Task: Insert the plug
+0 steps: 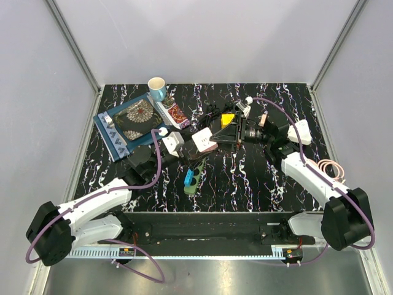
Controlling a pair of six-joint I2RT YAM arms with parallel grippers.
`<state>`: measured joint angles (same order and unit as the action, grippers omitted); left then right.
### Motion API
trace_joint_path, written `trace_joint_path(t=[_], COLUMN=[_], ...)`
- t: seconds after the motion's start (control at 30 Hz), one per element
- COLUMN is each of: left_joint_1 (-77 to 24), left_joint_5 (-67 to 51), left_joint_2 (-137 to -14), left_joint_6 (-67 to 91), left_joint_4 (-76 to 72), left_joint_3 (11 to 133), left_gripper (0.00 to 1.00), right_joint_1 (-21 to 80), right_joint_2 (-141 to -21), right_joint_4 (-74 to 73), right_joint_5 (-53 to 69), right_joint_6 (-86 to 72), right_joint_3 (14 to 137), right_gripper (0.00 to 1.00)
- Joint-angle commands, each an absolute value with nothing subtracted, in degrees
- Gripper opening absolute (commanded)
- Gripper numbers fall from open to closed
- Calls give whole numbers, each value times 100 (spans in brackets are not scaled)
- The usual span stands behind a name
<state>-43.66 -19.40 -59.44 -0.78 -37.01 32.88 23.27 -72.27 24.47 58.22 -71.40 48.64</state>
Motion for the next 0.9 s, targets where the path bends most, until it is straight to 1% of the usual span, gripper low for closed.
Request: trace_joint_path(t=[0.0, 0.13, 0.17, 0.27, 0.3, 0.37, 0.4, 0.43, 0.47, 0.5, 0.53, 0.57, 0.6, 0.63, 0.7, 0.73, 0.77, 0.87], left_joint_1=[-4395, -4395, -4395, -4395, -4395, -4395, -4395, -4395, -4395, -4395, -4395, -4403, -4395, -4395, -4395, -4395, -4395, -4456], left_joint_5=[-2153, -2250, -2276, -2329, -2338, -2355, -2355, -2355, -2355, -2364, -2356, -2329, -2277, -2207, -2119, -2049, -2013, -1767], left_joint_2=[-5924, -5924, -5941, -5985, -5994, -6003, -6003, -5994, -5968, -5942, -5924, -5863, -5828, -5792, -5696, -5669, -5617, -5537], left_joint_6=[-88, -105, -105, -53, -44, -26, -18, -9, -26, -52, -122, -158, -219, -246, -342, -369, -404, -483], left_joint_4=[-4307, -4237, -4236, -4236, -4245, -4236, -4228, -4210, -4097, -4009, -3903, -3720, -3631, -3534, -3096, -2894, -2491, -1910], left_joint_3=[3533, 3551, 3551, 3533, 3525, 3524, 3524, 3533, 3542, 3577, 3586, 3595, 3577, 3560, 3595, 3630, 3682, 3726], left_gripper=[81, 80, 75, 68, 61, 52, 39, 33, 25, 12, 5, 0, 0, 0, 0, 0, 0, 0], right_joint_1=[2355, 2355, 2355, 2355, 2355, 2355, 2355, 2355, 2355, 2355, 2364, 2356, 2355, 2347, 2355, 2355, 2355, 2408], right_joint_2=[-7110, -7084, -7075, -7066, -7066, -7058, -7049, -6997, -6970, -6926, -6847, -6812, -6777, -6698, -6610, -6566, -6565, -6592], right_joint_4=[2786, 2786, 2777, 2725, 2725, 2681, 2637, 2445, 2235, 1919, 1098, 620, 145, -616, -1053, -1498, -1747, -2714], right_joint_5=[5985, 5976, 5977, 5977, 5977, 5977, 5977, 5959, 5915, 5872, 5819, 5662, 5538, 5415, 5072, 4976, 4740, 4089], right_joint_6=[-7277, -7312, -7321, -7339, -7348, -7348, -7330, -7278, -7034, -6814, -6542, -5904, -5567, -5285, -4739, -4572, -4187, -3465], right_joint_3=[4825, 4790, 4781, 4773, 4764, 4746, 4763, 4790, 4842, 4921, 5148, 5298, 5448, 5693, 5861, 6071, 6186, 6652], right_gripper=[5, 5, 6, 6, 6, 11, 23, 30, 41, 48, 64, 71, 77, 88, 96, 100, 100, 100])
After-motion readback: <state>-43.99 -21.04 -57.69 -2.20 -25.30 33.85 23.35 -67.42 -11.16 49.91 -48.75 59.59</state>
